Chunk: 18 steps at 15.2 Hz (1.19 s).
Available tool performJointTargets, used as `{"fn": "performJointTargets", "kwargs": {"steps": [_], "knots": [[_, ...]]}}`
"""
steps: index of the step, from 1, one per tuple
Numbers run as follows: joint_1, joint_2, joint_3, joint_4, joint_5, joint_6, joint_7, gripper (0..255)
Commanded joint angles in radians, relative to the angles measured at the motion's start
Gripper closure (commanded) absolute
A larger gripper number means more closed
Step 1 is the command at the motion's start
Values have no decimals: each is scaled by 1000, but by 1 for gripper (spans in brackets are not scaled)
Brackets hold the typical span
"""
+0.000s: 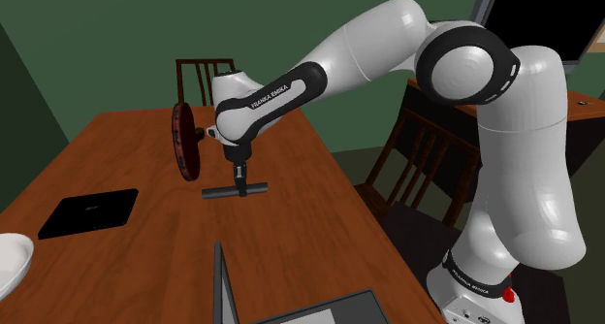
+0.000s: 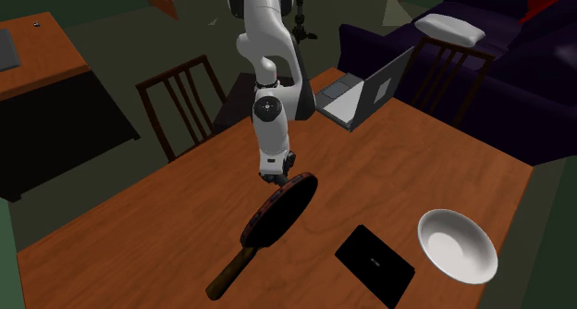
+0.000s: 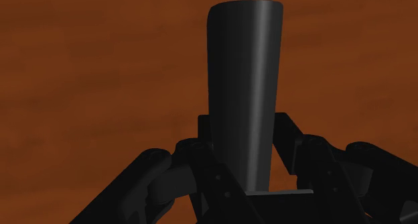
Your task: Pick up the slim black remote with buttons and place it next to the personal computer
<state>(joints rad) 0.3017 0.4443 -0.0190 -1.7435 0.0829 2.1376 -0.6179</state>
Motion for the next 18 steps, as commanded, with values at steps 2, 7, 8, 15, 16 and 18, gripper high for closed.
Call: {"fn": "performJointTargets", "kwargs": {"steps": [2,7,8,15,16,18], "knots": [[1,-1,1,-5,0,0,1,255],[1,-17,0,13,-1,-33,3,255],[1,-22,0,18,-2,-44,4,255],[1,-61,-1,58,-5,-123,10,255],[1,-66,-1,65,-6,-134,10,255],[1,-75,-2,79,-7,-158,12,255]]}}
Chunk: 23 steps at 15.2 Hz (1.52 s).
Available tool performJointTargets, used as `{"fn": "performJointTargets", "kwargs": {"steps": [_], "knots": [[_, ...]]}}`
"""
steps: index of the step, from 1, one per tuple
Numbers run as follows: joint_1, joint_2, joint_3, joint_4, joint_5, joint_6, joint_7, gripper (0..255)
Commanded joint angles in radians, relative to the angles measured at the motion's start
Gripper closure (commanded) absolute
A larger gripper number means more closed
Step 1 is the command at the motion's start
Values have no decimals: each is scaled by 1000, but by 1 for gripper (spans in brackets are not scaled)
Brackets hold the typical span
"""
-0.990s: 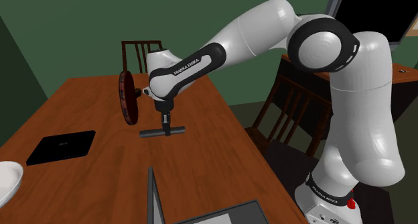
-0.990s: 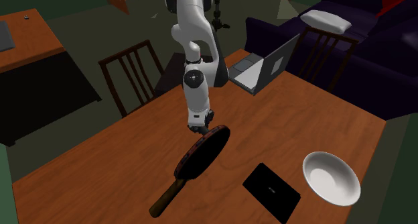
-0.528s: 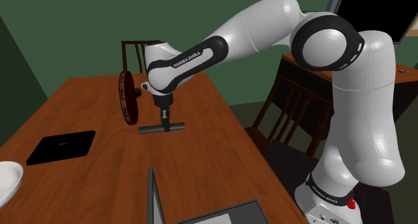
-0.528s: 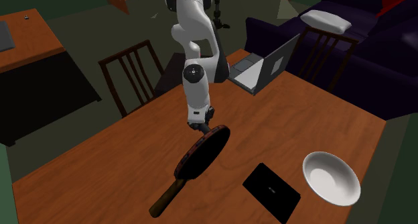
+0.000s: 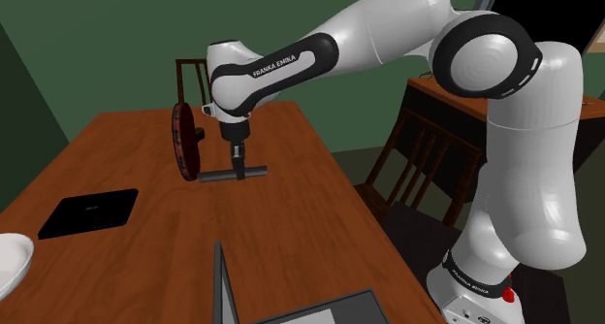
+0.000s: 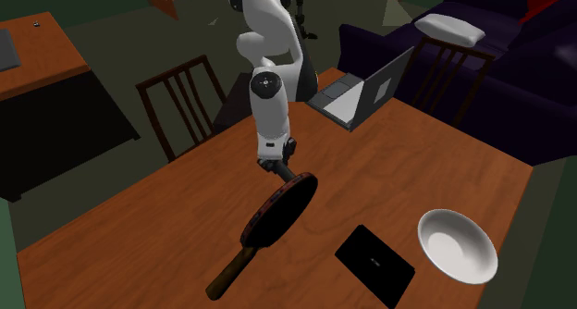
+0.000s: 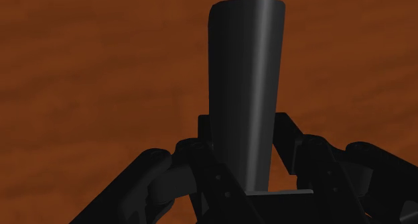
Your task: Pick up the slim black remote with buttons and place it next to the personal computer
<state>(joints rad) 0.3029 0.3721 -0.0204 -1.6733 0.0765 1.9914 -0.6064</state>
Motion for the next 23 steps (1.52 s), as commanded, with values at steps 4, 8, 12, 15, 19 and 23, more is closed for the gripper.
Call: {"fn": "performJointTargets", "kwargs": {"steps": [4,8,12,15,19,23], "knots": [[0,-18,-1,40,-2,-59,4,255],[-1,-31,-1,76,-3,-107,7,255],[-1,-40,-1,117,-5,-157,10,255],[-1,-45,-2,150,-5,-195,12,255],[-2,-48,-2,199,-6,-247,15,255],[-2,-47,-2,254,-7,-301,18,255]]}}
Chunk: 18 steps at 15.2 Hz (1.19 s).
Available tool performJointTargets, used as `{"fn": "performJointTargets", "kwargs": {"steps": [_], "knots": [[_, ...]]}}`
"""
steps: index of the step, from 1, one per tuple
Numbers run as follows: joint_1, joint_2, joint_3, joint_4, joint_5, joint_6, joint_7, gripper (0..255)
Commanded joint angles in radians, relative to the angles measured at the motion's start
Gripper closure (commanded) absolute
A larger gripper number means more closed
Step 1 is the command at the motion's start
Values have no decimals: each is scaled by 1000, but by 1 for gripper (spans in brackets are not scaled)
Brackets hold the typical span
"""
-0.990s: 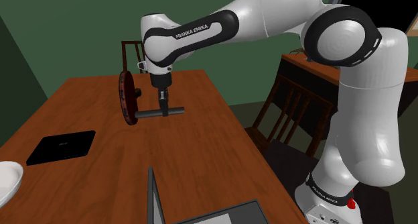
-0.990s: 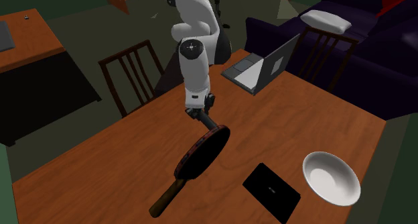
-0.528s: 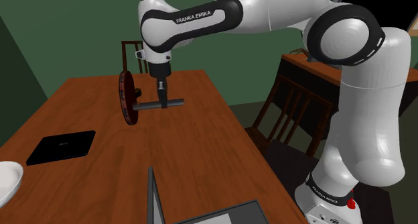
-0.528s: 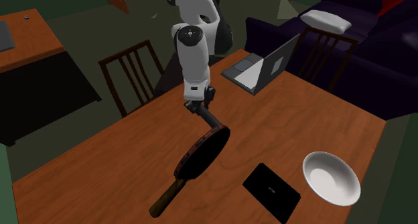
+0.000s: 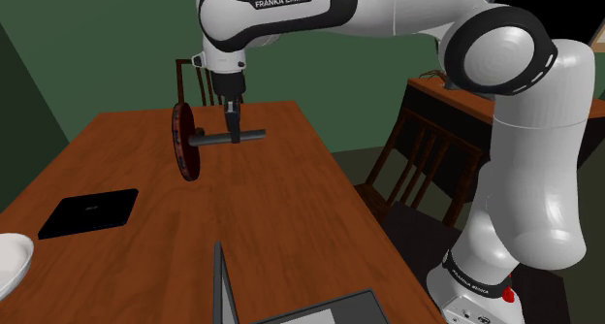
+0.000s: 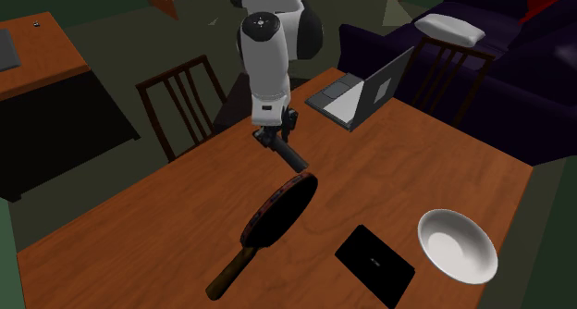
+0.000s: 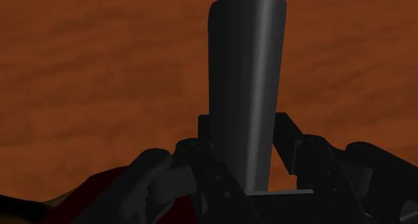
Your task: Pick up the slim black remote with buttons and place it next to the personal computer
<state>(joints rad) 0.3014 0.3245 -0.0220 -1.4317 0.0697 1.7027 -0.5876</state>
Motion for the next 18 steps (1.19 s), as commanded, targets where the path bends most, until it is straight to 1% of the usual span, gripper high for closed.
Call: {"fn": "performJointTargets", "kwargs": {"steps": [1,10,18], "knots": [[-1,1,0,27,0,-27,0,255],[-3,24,0,183,0,-159,8,255],[-6,75,0,371,2,-295,15,255]]}}
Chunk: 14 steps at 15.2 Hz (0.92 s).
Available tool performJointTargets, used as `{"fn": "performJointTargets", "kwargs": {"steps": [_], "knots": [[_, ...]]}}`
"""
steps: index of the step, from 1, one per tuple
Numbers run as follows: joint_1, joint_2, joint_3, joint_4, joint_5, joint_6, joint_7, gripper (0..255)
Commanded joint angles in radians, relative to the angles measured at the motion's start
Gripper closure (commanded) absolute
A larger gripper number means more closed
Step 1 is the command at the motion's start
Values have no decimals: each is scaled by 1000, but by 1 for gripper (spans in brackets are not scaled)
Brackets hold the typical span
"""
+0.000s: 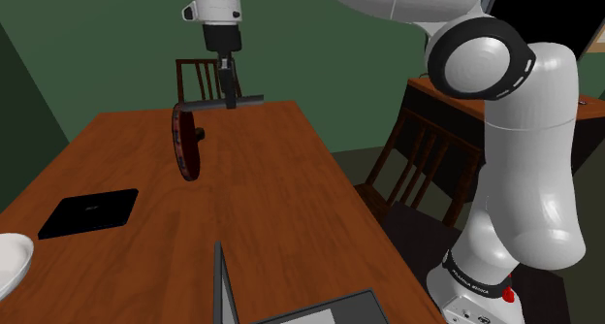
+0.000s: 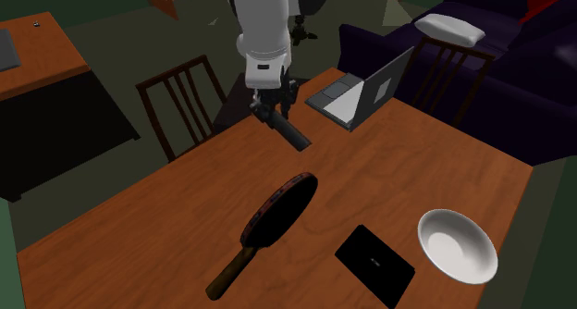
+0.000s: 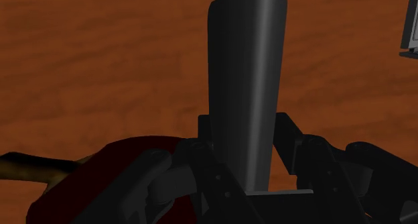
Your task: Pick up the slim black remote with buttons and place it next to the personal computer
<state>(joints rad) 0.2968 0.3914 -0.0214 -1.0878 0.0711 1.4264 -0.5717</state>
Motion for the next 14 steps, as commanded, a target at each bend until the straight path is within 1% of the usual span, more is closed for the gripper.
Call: {"fn": "performJointTargets", "kwargs": {"steps": [1,4,8,11,14], "knots": [[-2,18,0,56,1,-38,0,255],[-4,53,0,155,2,-102,4,255],[-8,121,2,318,5,-197,10,255],[43,25,15,162,-1,-133,67,255],[92,-37,32,65,-5,-94,128,255]]}}
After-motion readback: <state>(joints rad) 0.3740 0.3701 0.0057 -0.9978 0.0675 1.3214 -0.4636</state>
